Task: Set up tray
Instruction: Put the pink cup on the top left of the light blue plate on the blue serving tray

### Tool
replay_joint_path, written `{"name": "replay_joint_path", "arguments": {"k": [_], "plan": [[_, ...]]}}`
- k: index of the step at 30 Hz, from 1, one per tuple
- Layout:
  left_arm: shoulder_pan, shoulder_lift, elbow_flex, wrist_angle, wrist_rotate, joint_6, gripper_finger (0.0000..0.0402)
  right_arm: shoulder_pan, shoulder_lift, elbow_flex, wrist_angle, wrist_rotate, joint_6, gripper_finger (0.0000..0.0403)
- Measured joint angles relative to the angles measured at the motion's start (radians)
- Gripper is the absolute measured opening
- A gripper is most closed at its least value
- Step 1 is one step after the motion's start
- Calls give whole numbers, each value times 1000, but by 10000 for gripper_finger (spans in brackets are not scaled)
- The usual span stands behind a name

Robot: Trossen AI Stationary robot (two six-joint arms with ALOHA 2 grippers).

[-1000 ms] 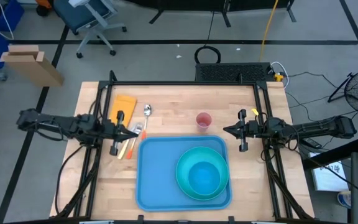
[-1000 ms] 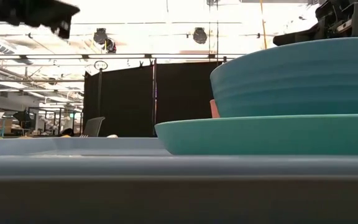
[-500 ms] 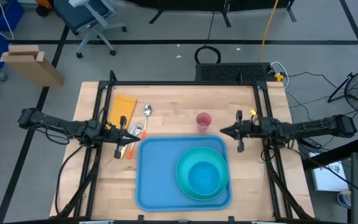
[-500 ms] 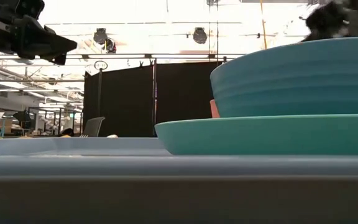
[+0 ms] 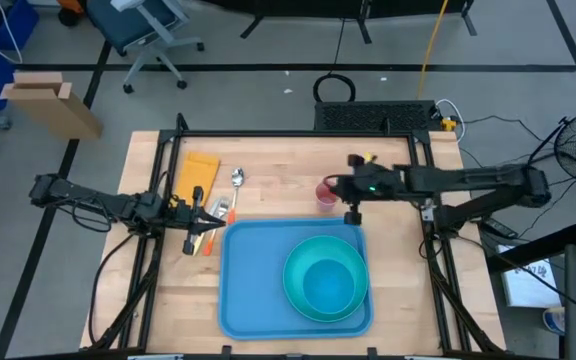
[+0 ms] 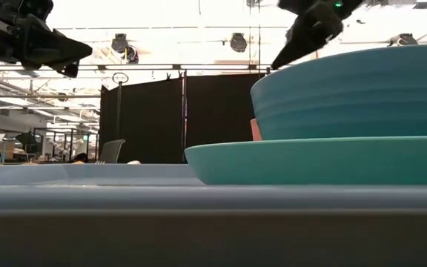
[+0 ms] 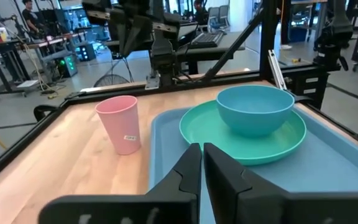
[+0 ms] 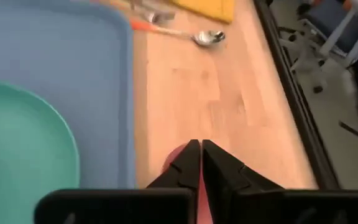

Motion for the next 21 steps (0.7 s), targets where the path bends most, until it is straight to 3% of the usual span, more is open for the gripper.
{"name": "replay_joint_path", "arguments": {"k": [5,13,21], "plan": [[0,0,0,-13,1,-32,6,-42,138,140,-144,-67,-86,79],[0,1,0,-30,16,-65,14,-70,196,141,-181,-132,-236,206],[0,1,1,-47,41,-89,43,-66,203,140,-267,-142,-224,259]]}}
